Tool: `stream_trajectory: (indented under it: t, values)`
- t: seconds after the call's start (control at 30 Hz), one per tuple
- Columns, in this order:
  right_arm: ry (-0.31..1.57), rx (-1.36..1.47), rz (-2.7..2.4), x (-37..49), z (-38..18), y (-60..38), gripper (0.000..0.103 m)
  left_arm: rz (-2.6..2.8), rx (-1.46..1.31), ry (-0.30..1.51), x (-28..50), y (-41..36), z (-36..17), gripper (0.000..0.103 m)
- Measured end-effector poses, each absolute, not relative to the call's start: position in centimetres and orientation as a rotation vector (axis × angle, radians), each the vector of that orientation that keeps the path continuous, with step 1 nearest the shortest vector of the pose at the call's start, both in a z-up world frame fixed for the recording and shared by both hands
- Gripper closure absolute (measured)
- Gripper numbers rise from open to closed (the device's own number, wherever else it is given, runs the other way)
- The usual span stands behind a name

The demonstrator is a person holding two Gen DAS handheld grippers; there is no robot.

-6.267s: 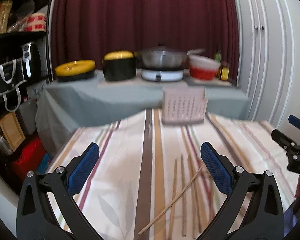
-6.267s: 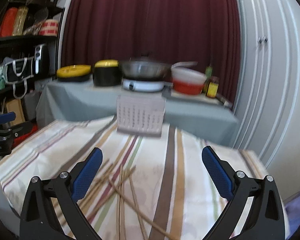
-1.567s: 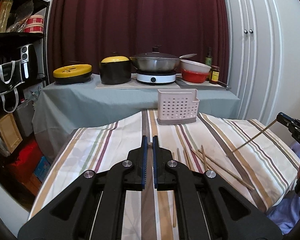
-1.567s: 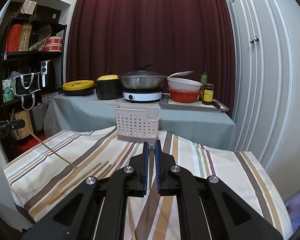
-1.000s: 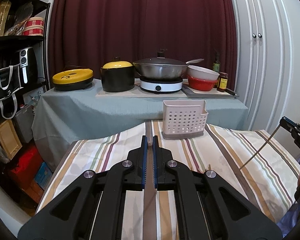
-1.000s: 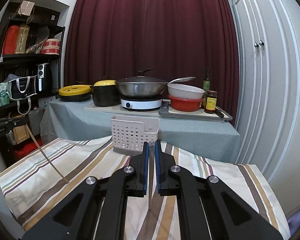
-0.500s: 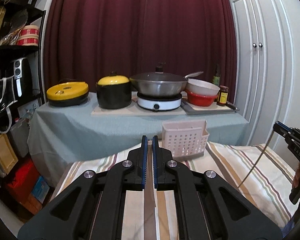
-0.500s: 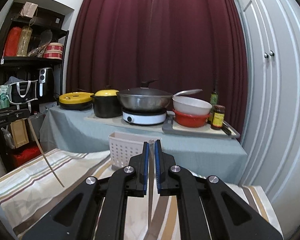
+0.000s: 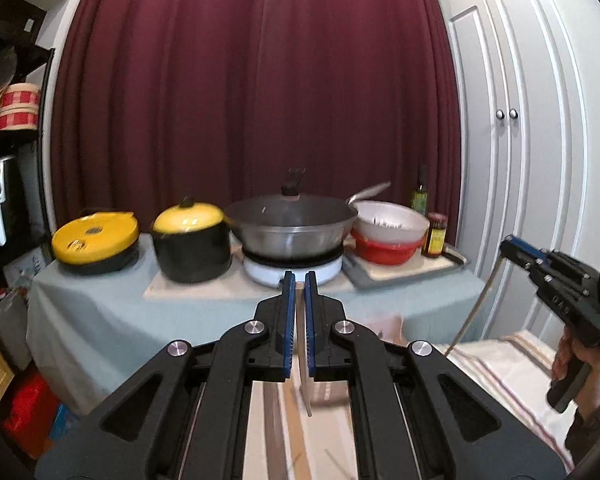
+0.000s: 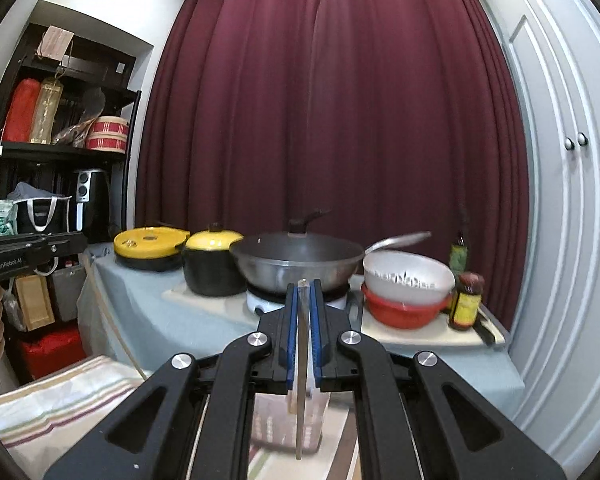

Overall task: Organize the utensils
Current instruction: 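Carry both chopsticks to the white holder and drop them in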

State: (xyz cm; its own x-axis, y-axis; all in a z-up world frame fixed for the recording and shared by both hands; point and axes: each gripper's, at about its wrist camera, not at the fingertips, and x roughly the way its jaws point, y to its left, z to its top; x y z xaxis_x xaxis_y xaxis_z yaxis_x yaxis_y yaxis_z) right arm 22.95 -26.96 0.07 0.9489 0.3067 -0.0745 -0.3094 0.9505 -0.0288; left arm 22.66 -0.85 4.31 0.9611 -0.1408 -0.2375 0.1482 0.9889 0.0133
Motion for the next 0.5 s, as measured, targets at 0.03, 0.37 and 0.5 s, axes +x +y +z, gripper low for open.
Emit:
stream_trajectory:
  t: [0.03,0.37,0.5]
  values:
    - [0.059,-0.043,0.313,23.9,0.6,-26.8,0.096,-0.151,0.027,0.232,23.3,-1.0,4.9,0.098]
    - [0.066,-0.019,0.315,31.3,-0.1,-25.7,0.096,-0.163,0.057,0.185,31.1,-4.7,6.3,0.098]
    - [0.122,-0.011,0.315,33.2,-2.6,-25.4,0.096,-0.174,0.057,0.237,33.3,-5.5,3.6,0.098]
